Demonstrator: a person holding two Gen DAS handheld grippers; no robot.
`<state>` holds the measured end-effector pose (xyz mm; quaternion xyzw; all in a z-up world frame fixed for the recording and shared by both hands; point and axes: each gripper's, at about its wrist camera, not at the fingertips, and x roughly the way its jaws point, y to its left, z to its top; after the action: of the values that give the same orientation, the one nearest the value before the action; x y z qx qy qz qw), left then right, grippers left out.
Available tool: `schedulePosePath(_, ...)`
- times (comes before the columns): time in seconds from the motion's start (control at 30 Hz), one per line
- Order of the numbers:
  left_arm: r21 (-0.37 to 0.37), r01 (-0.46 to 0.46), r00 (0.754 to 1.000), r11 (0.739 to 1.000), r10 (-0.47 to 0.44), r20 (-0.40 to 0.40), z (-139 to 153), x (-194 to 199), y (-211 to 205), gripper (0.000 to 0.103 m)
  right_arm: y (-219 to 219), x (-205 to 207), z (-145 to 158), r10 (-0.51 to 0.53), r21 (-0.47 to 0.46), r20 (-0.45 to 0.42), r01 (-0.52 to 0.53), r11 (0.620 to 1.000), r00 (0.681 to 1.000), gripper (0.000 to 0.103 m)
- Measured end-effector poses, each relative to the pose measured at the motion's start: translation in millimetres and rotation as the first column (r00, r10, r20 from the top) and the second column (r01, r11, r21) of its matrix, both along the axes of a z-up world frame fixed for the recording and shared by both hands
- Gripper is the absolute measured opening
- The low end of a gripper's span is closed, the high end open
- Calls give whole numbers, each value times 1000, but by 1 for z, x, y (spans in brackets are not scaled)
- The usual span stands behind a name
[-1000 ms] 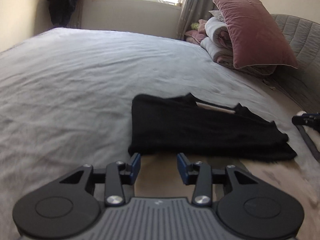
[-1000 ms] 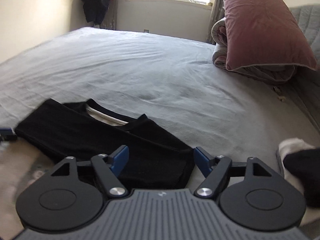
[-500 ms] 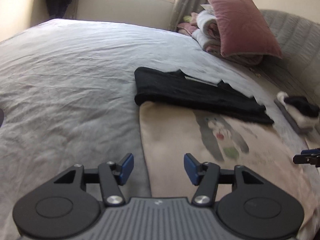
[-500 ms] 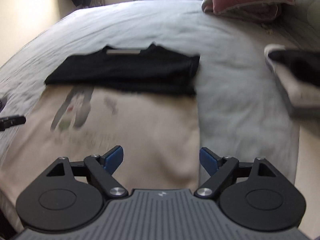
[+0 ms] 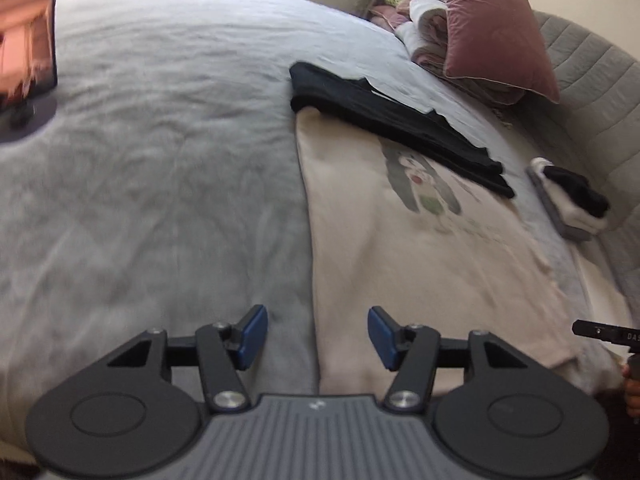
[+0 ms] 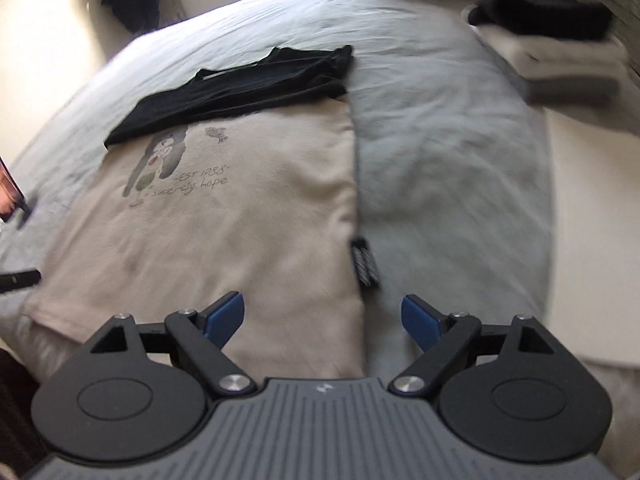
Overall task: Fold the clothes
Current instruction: 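Grasp the cream sweatshirt hem with the left gripper while the right gripper grasps it too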
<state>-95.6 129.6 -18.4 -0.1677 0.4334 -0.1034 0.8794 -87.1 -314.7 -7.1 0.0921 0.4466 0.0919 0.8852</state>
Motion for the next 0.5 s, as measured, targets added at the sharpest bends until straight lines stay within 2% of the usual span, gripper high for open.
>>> schedulePosePath(0.1,-46,-7,1000,999,6,-21,-4,-1,5,49,-19,-11,3,0,77,-25,2,997,1000,88)
schedulePosePath(0.23,-126,4,998,992,-11,-57,-7,4,12,49,-38,-13,-6,12,192,-60,0,981,998,78)
schedulePosePath(0.37,-179,36,995,983,-52,-87,-11,11,17,49,-48,-4,-16,8,256,-100,18,967,995,70)
schedulePosePath(0.5,-221,62,990,973,-88,-109,-14,16,21,49,-43,8,-21,75,313,-109,-37,949,991,61)
